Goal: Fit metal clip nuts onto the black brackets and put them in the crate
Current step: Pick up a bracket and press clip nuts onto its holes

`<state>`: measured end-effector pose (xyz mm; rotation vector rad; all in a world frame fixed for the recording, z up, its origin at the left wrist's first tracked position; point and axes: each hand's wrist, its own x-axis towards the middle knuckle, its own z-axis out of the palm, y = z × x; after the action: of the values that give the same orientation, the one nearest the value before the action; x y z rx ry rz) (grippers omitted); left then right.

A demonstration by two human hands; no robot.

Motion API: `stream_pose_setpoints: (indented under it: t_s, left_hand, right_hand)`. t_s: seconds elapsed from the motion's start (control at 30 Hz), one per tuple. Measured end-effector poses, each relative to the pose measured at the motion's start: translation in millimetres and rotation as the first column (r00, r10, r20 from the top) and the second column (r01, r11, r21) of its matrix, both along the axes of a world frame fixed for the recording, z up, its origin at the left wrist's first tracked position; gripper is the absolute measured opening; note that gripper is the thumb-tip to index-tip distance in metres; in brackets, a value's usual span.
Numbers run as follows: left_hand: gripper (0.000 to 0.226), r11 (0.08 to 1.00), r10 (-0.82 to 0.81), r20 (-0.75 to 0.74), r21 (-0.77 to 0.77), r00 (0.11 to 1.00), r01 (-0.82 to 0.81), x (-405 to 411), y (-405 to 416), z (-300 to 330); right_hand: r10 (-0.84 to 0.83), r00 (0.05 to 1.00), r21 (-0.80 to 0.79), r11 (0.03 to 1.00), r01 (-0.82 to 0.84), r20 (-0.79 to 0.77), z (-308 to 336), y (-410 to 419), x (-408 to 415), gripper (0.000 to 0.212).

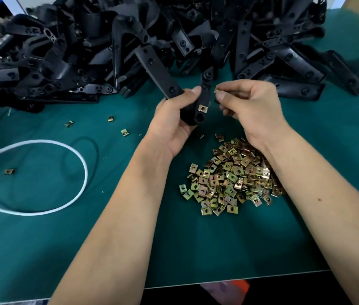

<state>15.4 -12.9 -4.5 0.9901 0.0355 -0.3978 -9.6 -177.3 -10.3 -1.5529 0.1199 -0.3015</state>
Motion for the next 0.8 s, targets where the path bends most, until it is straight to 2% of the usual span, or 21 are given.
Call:
stream_pose_setpoints:
  t_s: [0.1,0.33,0.5,0.8]
  left_hand:
    - [0.007,1.000,0.014,0.011,0.009,1.000,-0.014,2,8,1]
    - [0.009,0.997,-0.009,0.036,0.075,0.999,0.006,3,11,1]
    - [0.021,0.995,-0.045,0.059,0.094,0.997,0.039,2,10,2]
    - [0.026,0.994,-0.050,0.046,0.098,0.998,0.045,2,10,1]
  right_hand:
    - [0.059,0.998,0.057,0.997,-0.057,-0.025,1,8,-2,0.007]
    - [0.086,0.994,0.296,0.953,-0.062,-0.068,4,17,-6,0.017]
    - [0.085,0.994,0.279,0.958,-0.062,-0.073,4,21,-7,0.016]
    - [0.060,0.994,0.297,0.954,-0.031,-0.089,6,25,-8,0.018]
